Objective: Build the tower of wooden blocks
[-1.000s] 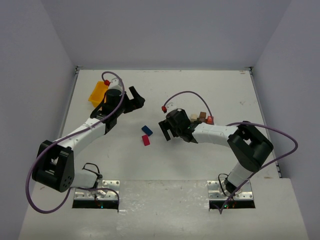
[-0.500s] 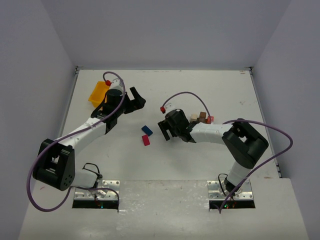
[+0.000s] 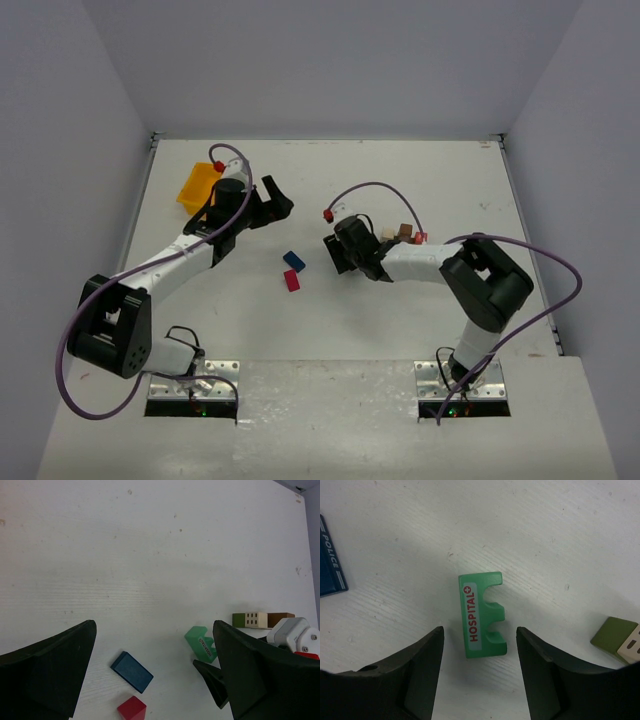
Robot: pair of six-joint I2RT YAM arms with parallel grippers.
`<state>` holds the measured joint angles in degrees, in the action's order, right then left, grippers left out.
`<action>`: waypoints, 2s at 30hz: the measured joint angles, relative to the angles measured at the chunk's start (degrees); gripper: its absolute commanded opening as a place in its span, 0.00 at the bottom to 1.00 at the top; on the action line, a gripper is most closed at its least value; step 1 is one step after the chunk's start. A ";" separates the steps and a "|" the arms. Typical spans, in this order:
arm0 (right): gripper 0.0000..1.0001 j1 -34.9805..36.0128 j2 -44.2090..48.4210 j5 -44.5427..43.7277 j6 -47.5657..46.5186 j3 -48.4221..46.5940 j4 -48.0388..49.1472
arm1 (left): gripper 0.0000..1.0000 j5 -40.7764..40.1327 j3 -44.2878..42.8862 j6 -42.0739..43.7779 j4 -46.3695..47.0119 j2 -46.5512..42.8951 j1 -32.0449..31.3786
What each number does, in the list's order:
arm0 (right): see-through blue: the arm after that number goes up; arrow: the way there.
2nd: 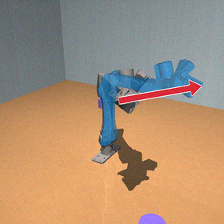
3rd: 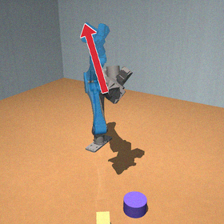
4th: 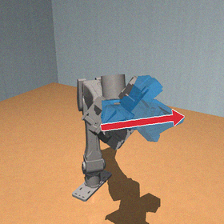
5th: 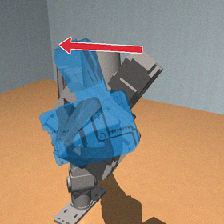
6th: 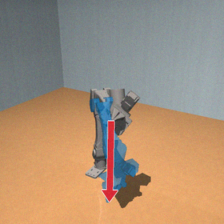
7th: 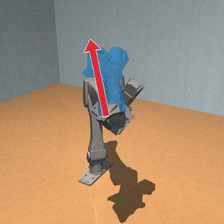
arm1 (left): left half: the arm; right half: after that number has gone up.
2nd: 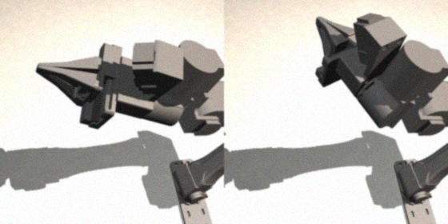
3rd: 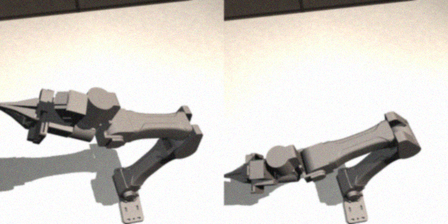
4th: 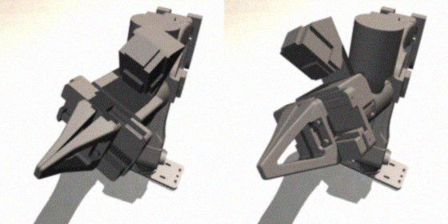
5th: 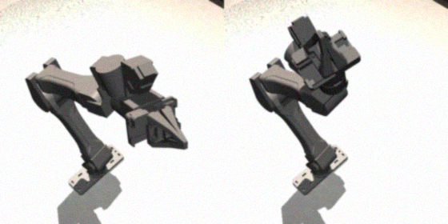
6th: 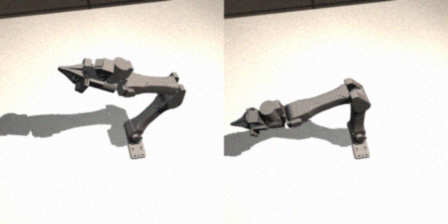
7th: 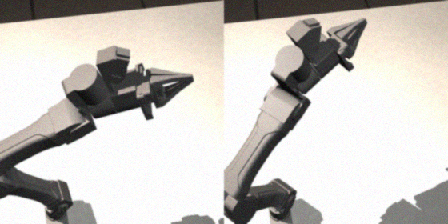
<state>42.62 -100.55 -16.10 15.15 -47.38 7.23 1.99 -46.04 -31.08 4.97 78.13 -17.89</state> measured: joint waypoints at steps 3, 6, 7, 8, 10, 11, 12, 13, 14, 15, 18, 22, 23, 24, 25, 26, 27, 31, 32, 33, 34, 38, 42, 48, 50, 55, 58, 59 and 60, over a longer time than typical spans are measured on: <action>0.29 -0.15 -0.53 0.31 0.20 0.02 0.76 | 1.00 0.70 -0.04 0.03 0.05 0.00 0.00; 0.25 -0.16 -0.73 0.42 0.05 0.06 1.32 | 1.00 1.54 -0.04 0.21 0.07 0.02 -0.02; 0.23 -0.16 -0.73 0.42 0.04 0.11 1.40 | 1.00 1.88 -0.05 0.26 0.07 0.02 -0.01; 0.21 -0.16 -0.73 0.42 0.04 0.18 1.52 | 1.00 2.22 -0.05 0.32 0.07 0.03 0.00; 0.18 -0.16 -0.71 0.42 0.01 0.35 1.80 | 1.00 2.93 -0.05 0.45 0.12 0.07 0.00; 0.17 -0.16 -0.48 0.44 -0.29 0.58 2.05 | 1.00 3.53 -0.05 0.63 0.30 0.17 0.00; 0.16 -0.16 -0.01 0.47 -0.88 1.10 2.14 | 1.00 4.61 -0.08 0.78 0.60 0.40 0.00; 0.14 -0.16 0.62 0.55 -1.67 1.74 2.30 | 1.00 6.05 -0.15 0.99 0.92 0.71 0.00; 0.14 -0.16 1.67 0.74 -2.72 2.67 2.64 | 1.00 8.05 -0.29 1.29 1.32 1.18 0.00; 0.14 -0.16 3.31 1.09 -3.91 3.98 3.28 | 1.00 10.67 -0.45 1.62 1.96 1.79 -0.01; 0.14 -0.21 10.38 3.23 -8.38 8.48 6.63 | 1.00 20.30 -0.78 2.57 4.51 4.07 -0.18; 0.14 -0.27 21.31 8.32 -15.23 13.94 13.74 | 1.00 30.42 -0.98 3.59 6.96 5.65 -2.07; 0.14 -0.27 23.59 9.67 -16.90 14.74 15.26 | 1.00 32.47 -1.16 3.96 7.29 5.77 -3.04; 0.13 -0.27 25.30 10.69 -18.31 15.01 16.37 | 1.00 34.34 -1.47 4.25 7.76 5.83 -4.24; 0.13 -0.27 26.90 11.73 -19.65 15.24 17.41 | 1.00 36.18 -1.76 4.53 8.29 5.88 -5.47; 0.13 -0.27 28.01 12.83 -20.66 15.24 18.21 | 1.00 37.84 -1.98 4.74 9.11 5.88 -6.82; 0.13 -0.27 29.05 13.75 -21.70 15.24 18.85 | 1.00 39.34 -2.24 4.71 10.05 5.88 -7.93; 0.13 -0.91 32.35 16.14 -23.84 16.68 19.98 | 0.98 42.77 -2.45 4.61 12.58 5.88 -9.51; 0.13 -0.89 33.07 16.79 -24.08 17.14 20.21 | 0.95 43.32 -2.45 4.27 12.93 5.88 -9.53; 0.13 -0.87 33.75 17.43 -24.21 17.56 20.28 | 0.92 43.68 -2.45 3.85 13.45 5.88 -9.53; 0.13 -0.86 34.36 18.09 -24.25 17.99 20.42 | 0.90 43.90 -2.45 3.45 14.05 5.88 -9.53; 0.13 -0.75 35.65 19.62 -24.23 18.90 20.95 | 0.88 44.51 -2.45 1.63 16.52 5.88 -9.55; 0.13 -0.75 36.74 20.12 -24.22 19.90 21.02 | 0.76 44.33 -2.37 0.43 17.81 5.88 -9.55; 0.13 -0.75 38.75 19.81 -24.17 20.77 21.02 | 0.52 44.37 -2.24 -0.48 18.82 5.88 -9.55; 0.13 -0.75 39.06 19.59 -24.17 20.77 21.03 | 0.50 44.52 -2.18 -0.58 19.33 5.88 -9.54; 0.13 -0.67 39.10 19.45 -24.17 20.75 21.00 | 0.12 44.32 -1.70 -0.45 20.28 5.88 -9.50; 0.17 -0.50 39.10 19.10 -24.21 20.73 21.02 | 0.00 44.19 -1.54 -0.59 20.51 5.88 -9.41; 0.19 -0.49 39.10 19.08 -24.20 20.71 20.97 | 0.00 44.17 -1.51 -0.56 20.54 5.88 -9.42; 0.23 -0.49 39.10 19.05 -24.14 20.64 20.85 | 0.00 44.13 -1.51 -0.47 20.61 5.88 -9.42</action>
<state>42.13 -61.45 2.95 -8.99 -26.74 28.08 46.13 -47.55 -31.54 25.59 84.01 -27.31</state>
